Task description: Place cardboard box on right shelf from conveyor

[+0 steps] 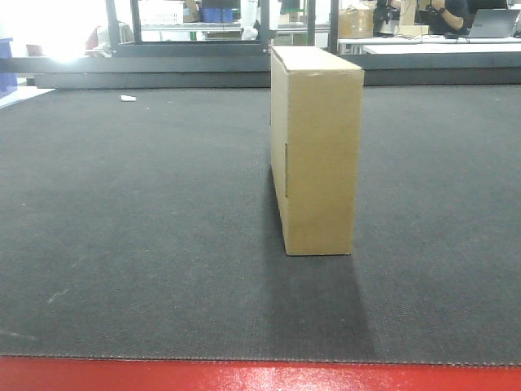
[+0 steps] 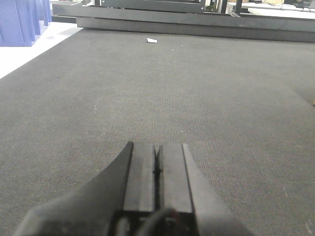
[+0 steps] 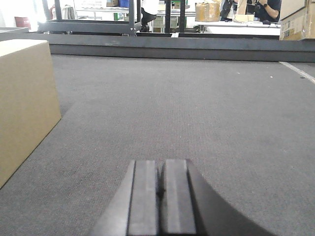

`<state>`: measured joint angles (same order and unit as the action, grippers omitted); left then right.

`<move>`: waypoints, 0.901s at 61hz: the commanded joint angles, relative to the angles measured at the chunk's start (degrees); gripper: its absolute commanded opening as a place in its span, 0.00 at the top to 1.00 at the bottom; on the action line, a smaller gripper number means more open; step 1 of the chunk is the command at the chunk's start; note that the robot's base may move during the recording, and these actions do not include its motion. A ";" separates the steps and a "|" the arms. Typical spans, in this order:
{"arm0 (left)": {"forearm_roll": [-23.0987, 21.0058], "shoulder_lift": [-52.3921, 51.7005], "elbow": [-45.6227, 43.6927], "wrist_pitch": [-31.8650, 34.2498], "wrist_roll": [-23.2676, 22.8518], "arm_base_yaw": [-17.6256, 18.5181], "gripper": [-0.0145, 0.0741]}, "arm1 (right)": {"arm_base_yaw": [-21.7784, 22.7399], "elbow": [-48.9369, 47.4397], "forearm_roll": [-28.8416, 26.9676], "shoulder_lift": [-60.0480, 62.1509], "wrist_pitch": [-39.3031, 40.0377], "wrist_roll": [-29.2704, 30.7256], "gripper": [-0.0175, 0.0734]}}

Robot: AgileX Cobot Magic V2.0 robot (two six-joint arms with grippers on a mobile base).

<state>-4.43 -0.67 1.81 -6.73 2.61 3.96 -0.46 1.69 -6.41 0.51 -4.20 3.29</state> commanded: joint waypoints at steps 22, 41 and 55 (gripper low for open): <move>-0.34 -0.86 0.44 4.96 0.02 0.29 0.97 | 0.17 -0.24 0.38 1.15 5.04 0.24 0.73; -0.34 -0.86 0.44 4.96 0.02 0.29 0.97 | 0.17 -0.24 0.45 1.15 6.33 0.31 0.73; -0.34 -0.86 0.44 4.96 0.02 0.29 0.97 | 0.17 -2.17 0.45 1.15 10.02 0.24 0.73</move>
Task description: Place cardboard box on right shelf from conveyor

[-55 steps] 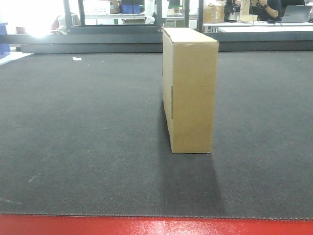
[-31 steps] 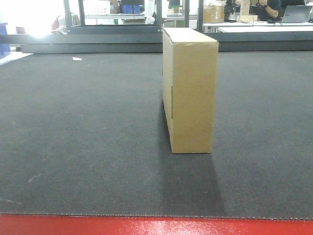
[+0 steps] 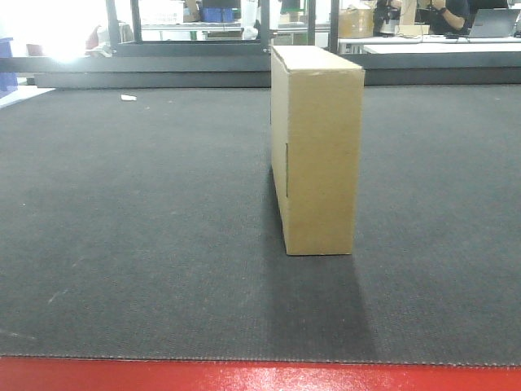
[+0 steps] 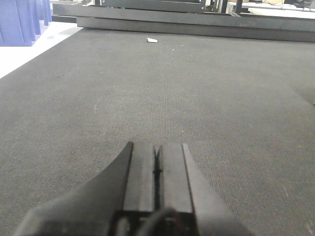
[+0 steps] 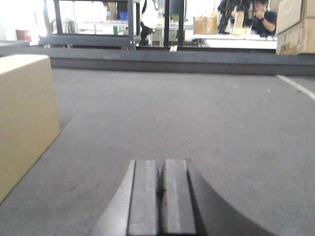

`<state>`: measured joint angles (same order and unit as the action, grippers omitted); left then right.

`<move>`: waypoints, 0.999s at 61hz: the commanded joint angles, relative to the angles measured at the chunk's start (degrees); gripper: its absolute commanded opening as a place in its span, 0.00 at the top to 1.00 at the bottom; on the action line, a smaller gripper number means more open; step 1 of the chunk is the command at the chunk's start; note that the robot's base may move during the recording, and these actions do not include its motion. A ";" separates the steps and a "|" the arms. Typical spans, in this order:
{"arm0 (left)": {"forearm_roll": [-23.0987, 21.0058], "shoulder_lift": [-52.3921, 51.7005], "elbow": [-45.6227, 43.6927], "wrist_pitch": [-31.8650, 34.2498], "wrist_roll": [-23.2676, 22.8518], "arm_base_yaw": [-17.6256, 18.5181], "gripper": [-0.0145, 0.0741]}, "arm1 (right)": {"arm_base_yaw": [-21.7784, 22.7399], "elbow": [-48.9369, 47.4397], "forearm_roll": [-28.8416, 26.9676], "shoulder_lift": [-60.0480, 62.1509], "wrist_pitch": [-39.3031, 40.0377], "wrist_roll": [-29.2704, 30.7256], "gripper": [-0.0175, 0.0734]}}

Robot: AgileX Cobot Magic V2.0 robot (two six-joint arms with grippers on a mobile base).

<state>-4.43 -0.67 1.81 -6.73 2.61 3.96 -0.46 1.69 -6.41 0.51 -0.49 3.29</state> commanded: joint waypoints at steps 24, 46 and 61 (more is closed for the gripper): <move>-0.34 -0.86 0.44 4.96 0.02 0.29 0.97 | 0.12 -22.33 0.45 -14.51 4.31 0.24 0.41; -0.34 -0.86 0.44 4.96 0.02 0.29 0.97 | -5.48 -39.66 0.83 -36.43 -2.04 0.24 0.12; -0.34 -0.86 0.44 4.96 0.02 0.29 0.97 | -20.01 -59.16 0.83 -52.01 -16.60 -3.29 0.12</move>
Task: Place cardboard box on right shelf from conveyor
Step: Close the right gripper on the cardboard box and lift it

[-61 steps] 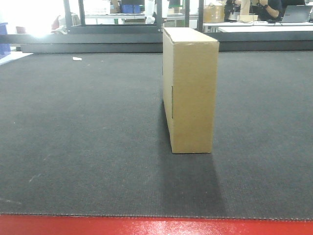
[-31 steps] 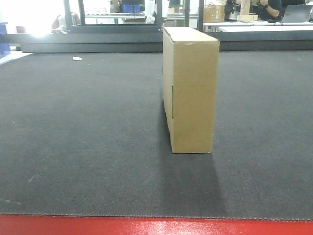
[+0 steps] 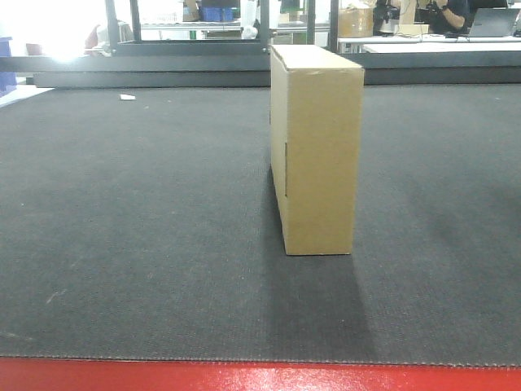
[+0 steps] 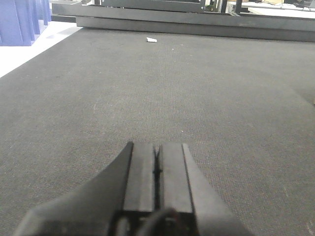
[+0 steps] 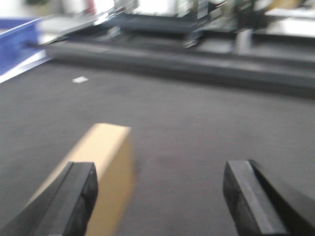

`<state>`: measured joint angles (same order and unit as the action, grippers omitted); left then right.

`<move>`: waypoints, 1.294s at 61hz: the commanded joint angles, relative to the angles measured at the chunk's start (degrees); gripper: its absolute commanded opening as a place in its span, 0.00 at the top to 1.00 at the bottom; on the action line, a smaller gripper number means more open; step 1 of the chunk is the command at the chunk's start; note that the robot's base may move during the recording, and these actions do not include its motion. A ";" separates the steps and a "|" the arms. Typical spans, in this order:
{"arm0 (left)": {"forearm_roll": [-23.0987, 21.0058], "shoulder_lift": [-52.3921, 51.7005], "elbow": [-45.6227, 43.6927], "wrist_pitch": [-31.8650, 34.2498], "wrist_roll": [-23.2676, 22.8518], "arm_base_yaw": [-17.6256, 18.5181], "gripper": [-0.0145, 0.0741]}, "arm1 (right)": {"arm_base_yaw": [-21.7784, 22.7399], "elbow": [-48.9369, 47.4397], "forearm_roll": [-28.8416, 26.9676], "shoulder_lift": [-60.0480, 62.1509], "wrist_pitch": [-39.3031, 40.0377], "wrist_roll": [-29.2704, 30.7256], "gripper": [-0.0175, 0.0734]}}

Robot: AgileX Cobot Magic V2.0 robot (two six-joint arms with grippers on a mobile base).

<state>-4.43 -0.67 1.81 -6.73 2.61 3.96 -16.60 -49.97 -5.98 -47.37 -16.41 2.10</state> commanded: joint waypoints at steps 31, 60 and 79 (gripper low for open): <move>-0.34 -0.86 0.44 4.96 0.02 0.29 0.97 | -21.75 -43.93 19.87 -39.27 -37.96 -35.97 0.12; -0.34 -0.86 0.44 4.96 0.02 0.29 0.97 | -22.54 -51.70 25.58 -51.32 -47.11 -41.68 0.12; -0.34 -0.86 0.44 4.96 0.02 0.29 0.97 | -21.49 -51.60 25.69 -54.63 -45.54 -42.07 0.12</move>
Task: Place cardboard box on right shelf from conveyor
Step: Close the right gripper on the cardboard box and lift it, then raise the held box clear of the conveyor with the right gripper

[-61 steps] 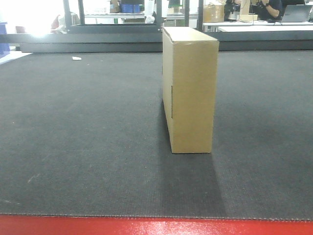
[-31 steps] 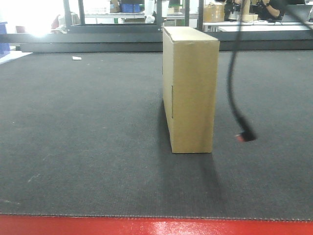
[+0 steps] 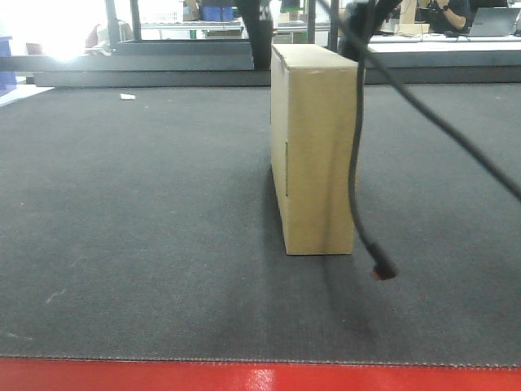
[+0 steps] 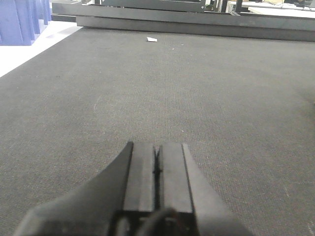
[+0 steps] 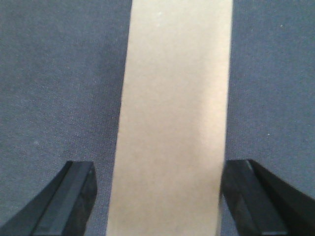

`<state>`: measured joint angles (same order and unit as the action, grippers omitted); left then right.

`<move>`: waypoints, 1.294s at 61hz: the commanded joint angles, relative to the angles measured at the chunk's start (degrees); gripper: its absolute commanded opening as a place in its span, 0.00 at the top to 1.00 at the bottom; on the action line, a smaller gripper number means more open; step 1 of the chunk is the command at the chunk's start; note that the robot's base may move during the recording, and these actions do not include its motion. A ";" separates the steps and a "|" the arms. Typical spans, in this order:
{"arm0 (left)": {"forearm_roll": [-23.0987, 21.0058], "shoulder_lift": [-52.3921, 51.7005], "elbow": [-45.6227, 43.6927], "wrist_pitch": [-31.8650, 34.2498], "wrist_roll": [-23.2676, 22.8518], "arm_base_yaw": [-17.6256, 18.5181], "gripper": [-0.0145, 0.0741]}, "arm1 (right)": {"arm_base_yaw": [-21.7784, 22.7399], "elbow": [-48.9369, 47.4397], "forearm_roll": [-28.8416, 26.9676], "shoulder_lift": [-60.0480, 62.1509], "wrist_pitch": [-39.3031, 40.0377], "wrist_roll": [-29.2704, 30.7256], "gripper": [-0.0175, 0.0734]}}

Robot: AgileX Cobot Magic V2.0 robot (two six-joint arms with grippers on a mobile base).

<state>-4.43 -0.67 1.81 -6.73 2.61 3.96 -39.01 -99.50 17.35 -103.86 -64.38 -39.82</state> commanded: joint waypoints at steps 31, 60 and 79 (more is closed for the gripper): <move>-0.34 -0.86 0.44 4.96 0.02 0.29 0.97 | 2.60 -2.06 1.05 0.74 2.87 0.17 0.57; -0.34 -0.86 0.44 4.96 0.02 0.29 0.97 | 9.62 6.71 -0.22 14.91 8.73 21.32 0.57; -0.34 -0.86 0.44 4.96 0.02 0.29 0.97 | 15.54 27.91 -0.29 32.24 16.88 22.05 0.57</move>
<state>-4.43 -0.67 1.81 -6.73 2.61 3.96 -25.24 -74.63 15.64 -78.23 -52.94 -18.43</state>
